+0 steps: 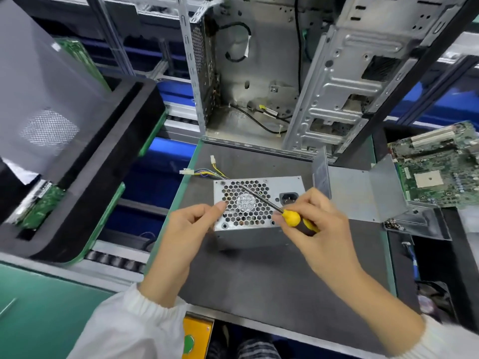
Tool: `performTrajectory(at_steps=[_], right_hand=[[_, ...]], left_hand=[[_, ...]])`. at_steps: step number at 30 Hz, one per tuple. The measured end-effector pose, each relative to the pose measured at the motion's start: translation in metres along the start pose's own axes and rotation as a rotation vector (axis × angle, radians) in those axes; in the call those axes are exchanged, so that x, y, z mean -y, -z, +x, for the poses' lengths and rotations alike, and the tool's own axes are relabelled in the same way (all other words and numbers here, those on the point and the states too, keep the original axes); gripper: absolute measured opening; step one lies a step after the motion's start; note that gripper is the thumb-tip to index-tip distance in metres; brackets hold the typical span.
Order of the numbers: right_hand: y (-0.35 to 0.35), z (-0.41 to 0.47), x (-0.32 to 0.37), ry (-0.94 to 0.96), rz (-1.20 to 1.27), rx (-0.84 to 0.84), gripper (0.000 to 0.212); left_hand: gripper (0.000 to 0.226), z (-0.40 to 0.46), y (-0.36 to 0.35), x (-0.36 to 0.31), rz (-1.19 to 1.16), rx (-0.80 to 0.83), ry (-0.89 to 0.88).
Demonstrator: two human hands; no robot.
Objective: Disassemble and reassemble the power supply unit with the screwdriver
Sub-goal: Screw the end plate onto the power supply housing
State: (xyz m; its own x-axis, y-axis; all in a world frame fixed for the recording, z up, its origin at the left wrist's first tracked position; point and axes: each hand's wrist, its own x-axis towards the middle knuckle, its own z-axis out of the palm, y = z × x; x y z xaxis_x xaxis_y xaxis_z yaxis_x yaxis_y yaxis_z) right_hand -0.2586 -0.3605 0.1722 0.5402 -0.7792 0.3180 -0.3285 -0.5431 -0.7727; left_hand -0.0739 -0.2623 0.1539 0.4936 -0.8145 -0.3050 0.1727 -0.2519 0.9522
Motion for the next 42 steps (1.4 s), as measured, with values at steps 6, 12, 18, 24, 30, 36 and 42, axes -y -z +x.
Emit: performTrajectory(at_steps=[6, 12, 18, 24, 30, 36, 42], right_hand=[[-0.002, -0.004, -0.010, 0.120, -0.212, 0.030, 0.004], [0.000, -0.005, -0.012, 0.231, -0.295, 0.042, 0.010], [0.006, -0.001, -0.009, 0.387, -0.436, 0.108, 0.023], [0.005, -0.002, -0.012, 0.405, -0.411, 0.093, 0.030], [0.010, -0.010, -0.018, 0.310, -0.245, 0.152, 0.026], [0.020, -0.007, -0.014, 0.119, -0.081, 0.285, 0.035], [0.035, -0.001, -0.010, 0.218, -0.310, 0.463, 0.043]], left_hand=[[0.047, 0.005, -0.001, 0.000, 0.014, -0.034, 0.022], [0.016, 0.007, 0.003, -0.003, 0.233, -0.214, -0.200], [0.016, 0.002, -0.016, -0.025, 0.683, 0.066, -0.661], [0.008, 0.014, -0.027, -0.037, 0.842, 0.277, -0.671], [0.010, 0.021, -0.036, -0.052, 0.854, 0.362, -0.590], [0.014, 0.016, -0.042, -0.054, 0.794, 0.375, -0.445], [0.016, 0.014, -0.040, -0.051, 0.814, 0.319, -0.384]])
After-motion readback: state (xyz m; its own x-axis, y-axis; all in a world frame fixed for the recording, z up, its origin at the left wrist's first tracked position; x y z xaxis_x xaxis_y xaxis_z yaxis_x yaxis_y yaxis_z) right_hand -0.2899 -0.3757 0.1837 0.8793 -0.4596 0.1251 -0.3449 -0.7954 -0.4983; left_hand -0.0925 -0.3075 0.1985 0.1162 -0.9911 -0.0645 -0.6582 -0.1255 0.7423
